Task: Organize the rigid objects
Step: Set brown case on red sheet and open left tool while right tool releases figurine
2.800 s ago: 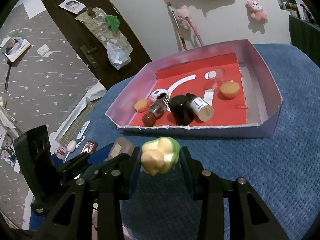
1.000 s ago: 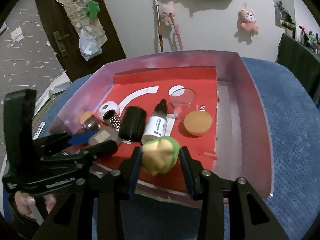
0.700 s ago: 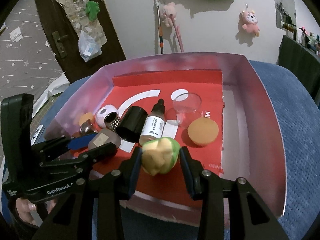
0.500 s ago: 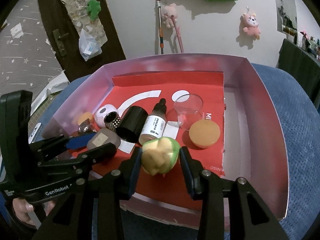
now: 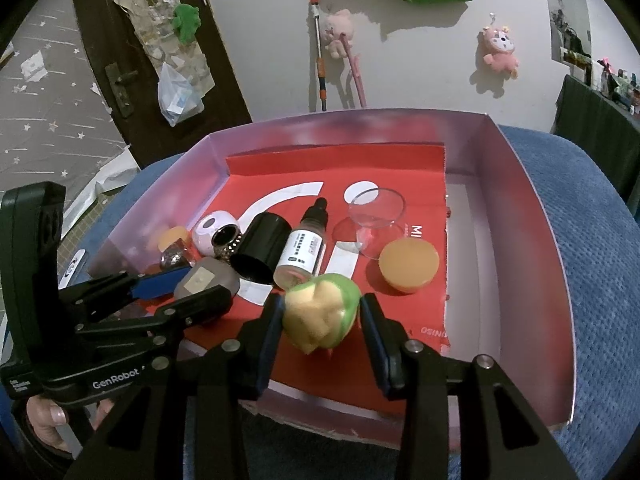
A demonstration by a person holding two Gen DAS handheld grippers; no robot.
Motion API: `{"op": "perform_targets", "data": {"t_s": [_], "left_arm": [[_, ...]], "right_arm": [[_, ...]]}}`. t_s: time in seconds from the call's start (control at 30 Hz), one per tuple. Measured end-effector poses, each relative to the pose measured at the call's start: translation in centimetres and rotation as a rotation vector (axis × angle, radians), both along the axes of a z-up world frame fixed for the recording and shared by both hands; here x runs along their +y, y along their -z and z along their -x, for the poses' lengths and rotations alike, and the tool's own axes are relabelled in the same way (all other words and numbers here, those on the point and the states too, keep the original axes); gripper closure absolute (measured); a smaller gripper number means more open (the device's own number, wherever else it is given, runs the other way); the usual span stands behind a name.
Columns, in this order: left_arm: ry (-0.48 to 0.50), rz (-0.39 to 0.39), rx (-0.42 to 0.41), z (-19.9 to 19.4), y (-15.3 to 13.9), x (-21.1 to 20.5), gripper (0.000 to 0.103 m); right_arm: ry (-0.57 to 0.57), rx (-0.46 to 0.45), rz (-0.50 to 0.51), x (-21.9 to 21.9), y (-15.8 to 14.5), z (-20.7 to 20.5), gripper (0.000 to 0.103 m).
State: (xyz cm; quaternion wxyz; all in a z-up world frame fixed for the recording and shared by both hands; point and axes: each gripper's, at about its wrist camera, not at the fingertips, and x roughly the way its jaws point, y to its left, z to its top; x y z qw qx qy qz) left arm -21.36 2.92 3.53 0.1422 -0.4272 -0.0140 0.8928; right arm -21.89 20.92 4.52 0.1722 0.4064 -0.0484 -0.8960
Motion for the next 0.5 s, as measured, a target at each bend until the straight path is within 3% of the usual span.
{"op": "perform_targets", "data": {"t_s": [0.17, 0.23, 0.3, 0.5], "left_arm": [[-0.004, -0.020, 0.020, -0.8, -0.9, -0.4, 0.053], [-0.006, -0.023, 0.023, -1.1, -1.1, -0.5, 0.045], [-0.017, -0.018, 0.038, -1.5, -1.4, -0.7, 0.030], [-0.037, -0.014, 0.063, -2.9, -2.0, -1.2, 0.029]], "right_arm": [[0.001, 0.012, 0.002, 0.1, -0.3, -0.6, 0.051], [0.006, 0.019, 0.003, 0.2, -0.5, -0.9, 0.048], [0.006, 0.022, 0.008, 0.3, -0.6, -1.1, 0.047], [0.011, 0.040, 0.021, 0.6, -1.4, -2.2, 0.042]]}}
